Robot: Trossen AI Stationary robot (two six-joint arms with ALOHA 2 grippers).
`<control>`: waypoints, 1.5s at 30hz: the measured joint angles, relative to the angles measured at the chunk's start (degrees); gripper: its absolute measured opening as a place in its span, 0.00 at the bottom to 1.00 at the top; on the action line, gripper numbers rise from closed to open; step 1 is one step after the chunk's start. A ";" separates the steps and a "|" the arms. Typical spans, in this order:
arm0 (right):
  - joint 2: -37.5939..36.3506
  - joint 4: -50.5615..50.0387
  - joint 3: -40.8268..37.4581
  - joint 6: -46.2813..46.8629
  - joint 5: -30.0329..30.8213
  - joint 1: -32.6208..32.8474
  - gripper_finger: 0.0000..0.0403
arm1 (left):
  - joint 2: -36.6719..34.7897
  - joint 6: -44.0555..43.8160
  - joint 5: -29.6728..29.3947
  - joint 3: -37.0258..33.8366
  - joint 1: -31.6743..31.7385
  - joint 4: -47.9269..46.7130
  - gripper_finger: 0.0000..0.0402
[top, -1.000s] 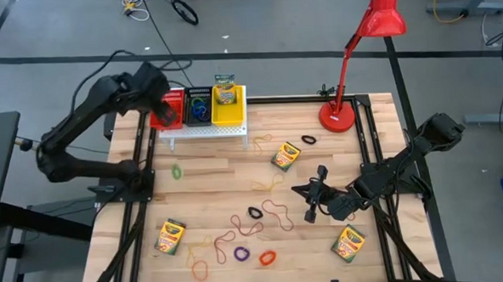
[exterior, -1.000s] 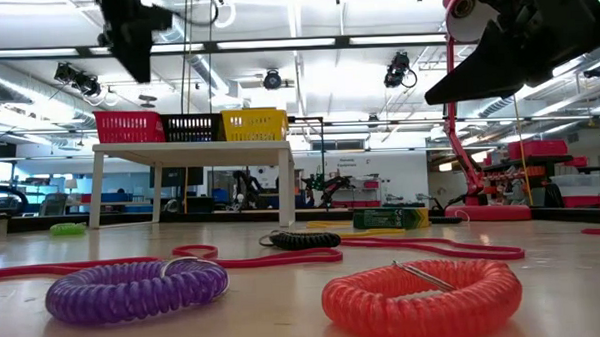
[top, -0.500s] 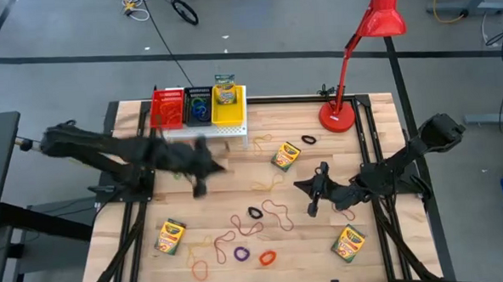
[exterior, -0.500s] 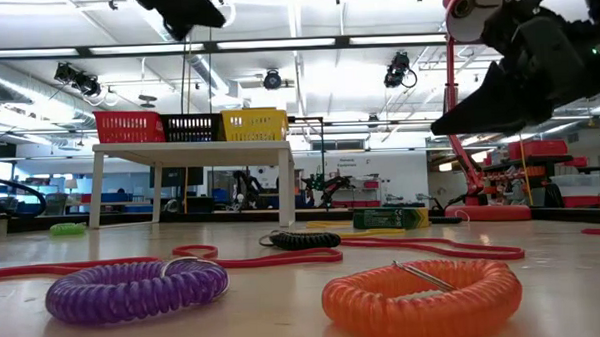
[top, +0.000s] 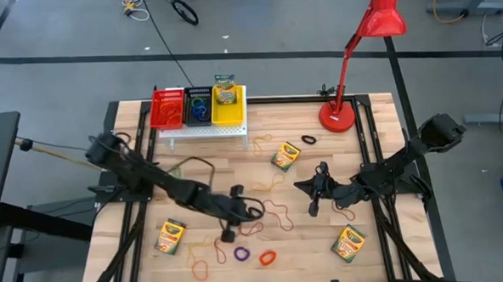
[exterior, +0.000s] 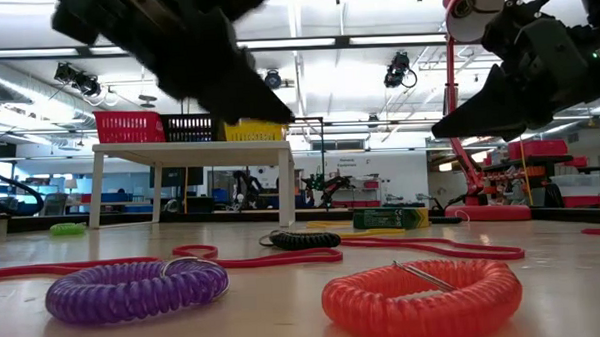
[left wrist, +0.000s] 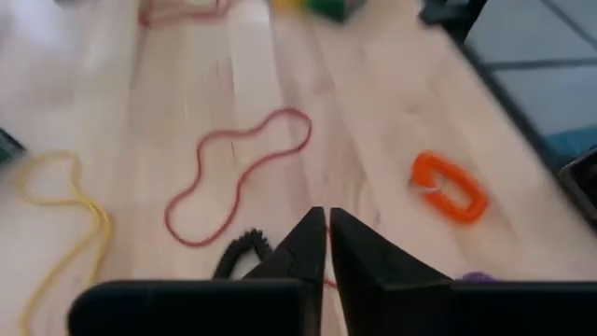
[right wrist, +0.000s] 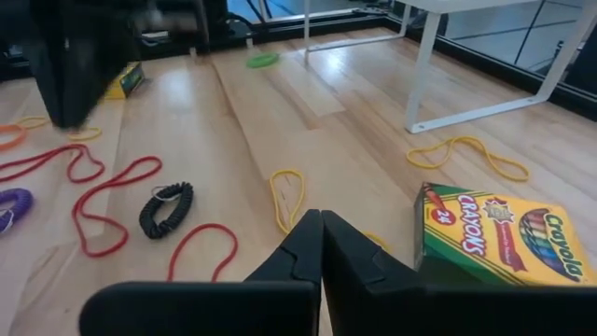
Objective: Pick & Place Office Desk Supplies
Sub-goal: Put the black spring keychain into the black bin on the shelf
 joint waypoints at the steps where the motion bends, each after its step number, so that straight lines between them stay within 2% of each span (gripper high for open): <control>1: 0.00 -0.02 0.00 -0.02 0.00 0.00 0.01 | 1.66 -0.14 0.17 0.95 0.11 0.08 0.10; 3: 0.00 -0.02 0.00 0.00 0.00 0.00 0.01 | 4.35 -0.10 1.61 2.81 0.57 -0.28 0.14; 6: 0.00 0.00 0.00 0.00 0.00 0.00 0.01 | 7.98 -0.10 3.34 6.83 1.32 -5.80 0.21; 12: 0.00 -0.07 0.00 0.00 0.00 0.00 0.02 | 12.96 5.29 -0.39 16.74 1.65 -21.17 0.31; 17: 0.00 -0.03 0.00 0.00 -0.27 0.00 0.02 | 14.91 7.29 -1.56 21.69 1.74 -28.98 0.33; 25: 0.00 -0.87 0.02 0.00 -0.44 0.00 0.02 | 17.99 11.52 -2.26 22.11 1.97 -32.93 0.33; 30: -0.02 -1.30 0.04 0.00 -0.44 0.00 0.02 | 18.91 14.10 -5.33 22.32 1.84 -33.11 0.29; 35: -0.02 -1.35 0.04 -0.02 -0.42 0.00 0.02 | 18.66 15.47 -5.01 22.26 1.65 -34.06 0.12; 38: -0.02 -1.46 0.04 -0.02 -0.42 0.00 0.02 | 17.25 14.72 -7.45 22.03 1.50 -36.35 0.04; 41: -0.02 -1.77 0.04 -0.02 -0.42 0.00 0.02 | 14.10 14.02 -10.64 21.78 1.29 -38.12 0.04; 45: -0.02 -2.20 0.04 -0.02 -0.42 0.00 0.02 | 6.13 10.28 -12.57 22.04 1.25 -41.89 0.06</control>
